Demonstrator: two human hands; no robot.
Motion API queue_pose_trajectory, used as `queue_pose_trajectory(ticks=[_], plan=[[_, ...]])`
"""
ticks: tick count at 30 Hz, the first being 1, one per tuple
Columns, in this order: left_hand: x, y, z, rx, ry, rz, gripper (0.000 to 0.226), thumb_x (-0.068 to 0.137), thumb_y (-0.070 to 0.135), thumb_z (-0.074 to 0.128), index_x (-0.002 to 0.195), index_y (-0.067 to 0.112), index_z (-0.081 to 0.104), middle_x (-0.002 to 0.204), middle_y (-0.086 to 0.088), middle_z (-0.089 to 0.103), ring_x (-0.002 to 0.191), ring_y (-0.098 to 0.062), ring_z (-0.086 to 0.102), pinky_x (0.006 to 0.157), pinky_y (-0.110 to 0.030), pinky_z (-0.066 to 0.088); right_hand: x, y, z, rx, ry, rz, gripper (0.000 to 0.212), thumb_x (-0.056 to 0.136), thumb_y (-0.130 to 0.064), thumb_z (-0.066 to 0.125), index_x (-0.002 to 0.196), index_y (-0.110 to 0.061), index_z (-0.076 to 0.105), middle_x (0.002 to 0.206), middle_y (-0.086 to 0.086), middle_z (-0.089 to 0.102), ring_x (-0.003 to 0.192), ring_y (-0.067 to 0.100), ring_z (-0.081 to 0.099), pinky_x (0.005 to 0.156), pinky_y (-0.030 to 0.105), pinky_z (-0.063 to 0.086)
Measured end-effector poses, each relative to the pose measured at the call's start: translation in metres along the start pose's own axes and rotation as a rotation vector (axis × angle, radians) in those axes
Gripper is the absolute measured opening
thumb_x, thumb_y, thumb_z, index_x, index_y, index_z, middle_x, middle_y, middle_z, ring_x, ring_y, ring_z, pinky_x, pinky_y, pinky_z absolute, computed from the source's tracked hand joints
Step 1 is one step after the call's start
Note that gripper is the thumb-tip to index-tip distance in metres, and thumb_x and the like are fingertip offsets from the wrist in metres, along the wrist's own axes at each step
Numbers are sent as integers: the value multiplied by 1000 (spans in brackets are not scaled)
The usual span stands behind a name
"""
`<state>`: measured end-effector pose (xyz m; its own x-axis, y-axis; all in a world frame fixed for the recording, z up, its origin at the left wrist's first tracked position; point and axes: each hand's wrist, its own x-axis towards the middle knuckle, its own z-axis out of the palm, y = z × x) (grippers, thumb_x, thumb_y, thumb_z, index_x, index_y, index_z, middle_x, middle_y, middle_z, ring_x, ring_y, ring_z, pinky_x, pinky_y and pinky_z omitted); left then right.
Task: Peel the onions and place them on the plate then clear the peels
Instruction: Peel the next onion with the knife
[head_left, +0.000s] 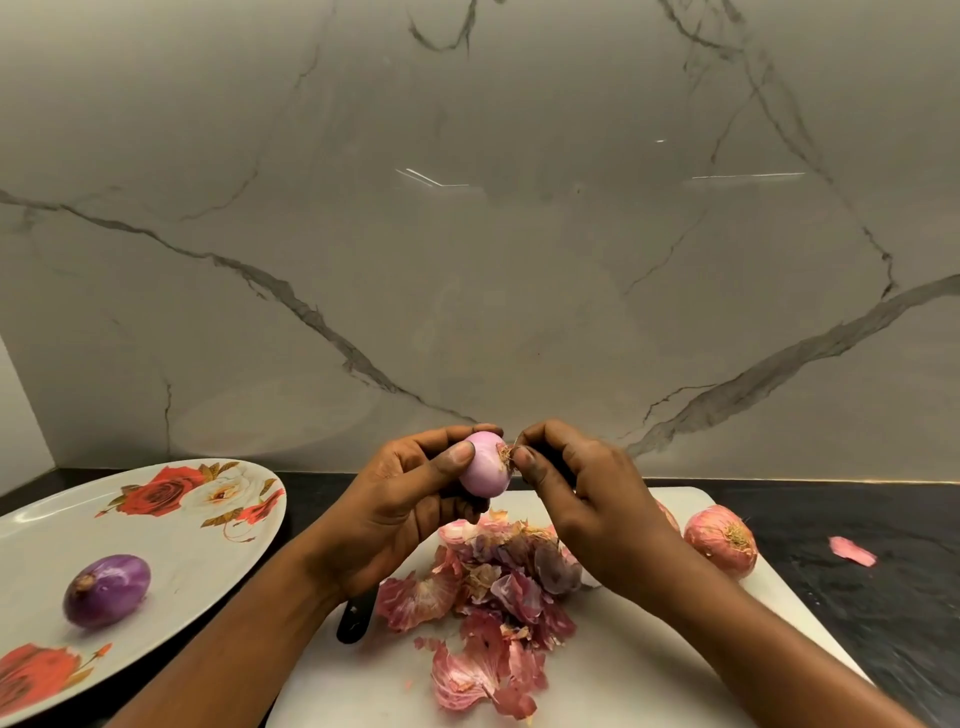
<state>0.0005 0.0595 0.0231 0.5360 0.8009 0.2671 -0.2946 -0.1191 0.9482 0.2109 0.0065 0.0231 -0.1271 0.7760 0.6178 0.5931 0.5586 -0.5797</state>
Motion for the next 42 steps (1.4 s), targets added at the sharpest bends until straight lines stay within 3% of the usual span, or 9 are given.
queue_pose_trajectory(ticks=[3,8,12,15,22,27,32,37,42], plan=[[-1,3,0,-68,-43,-1,43,95,25,65,134,7,70,129,-26,68,93,-26,68,80,-31,62,1,-7,0,284,-55,112,17,110,-18,50,99,-19,63,72,-21,61,69,-1,54,65,17,46],[-3,6,-1,-148,-61,2,43,93,21,64,133,6,70,136,-29,65,102,-27,69,84,-30,63,8,-2,-14,585,110,281,19,107,-23,55,97,-11,67,75,1,56,73,16,51,68,29,45],[-1,7,-1,-183,-27,8,43,93,21,64,133,6,71,134,-26,66,101,-25,70,84,-30,62,4,-6,-13,459,54,202,8,94,-16,76,91,-9,75,72,-3,70,66,5,63,62,19,51],[-1,7,-2,-183,1,14,43,94,19,62,134,8,70,137,-24,65,103,-25,70,84,-30,63,1,-2,-12,428,46,219,8,86,-9,84,92,-10,79,80,1,78,71,6,71,62,16,53],[-1,6,1,-119,-2,27,41,94,19,63,134,13,71,135,-20,67,103,-22,69,83,-28,61,1,0,-11,338,51,200,16,94,-20,78,109,-18,83,91,-4,81,82,13,76,65,23,57],[0,2,-1,-79,-19,34,44,93,12,67,137,13,68,140,-21,66,127,-36,66,99,-35,60,2,-1,-8,360,43,214,30,85,-37,80,108,-18,83,90,-4,82,82,13,76,65,23,56],[-2,2,-2,61,-9,60,59,79,30,90,134,22,72,139,-14,68,133,-36,62,113,-50,51,3,2,-8,369,29,227,16,89,-23,81,103,-16,84,84,0,81,75,17,77,65,25,59],[-4,1,2,167,34,127,47,82,18,85,127,27,76,132,-8,73,126,-28,68,99,-32,58,3,3,-8,341,12,250,11,92,-19,79,101,-15,83,82,0,81,73,15,77,64,23,58],[-3,-1,2,309,75,184,46,85,17,86,128,25,75,129,-6,75,122,-29,70,101,-37,59,0,5,-5,96,-8,137,9,99,-21,73,98,-23,82,74,-18,74,73,4,71,65,18,55]])
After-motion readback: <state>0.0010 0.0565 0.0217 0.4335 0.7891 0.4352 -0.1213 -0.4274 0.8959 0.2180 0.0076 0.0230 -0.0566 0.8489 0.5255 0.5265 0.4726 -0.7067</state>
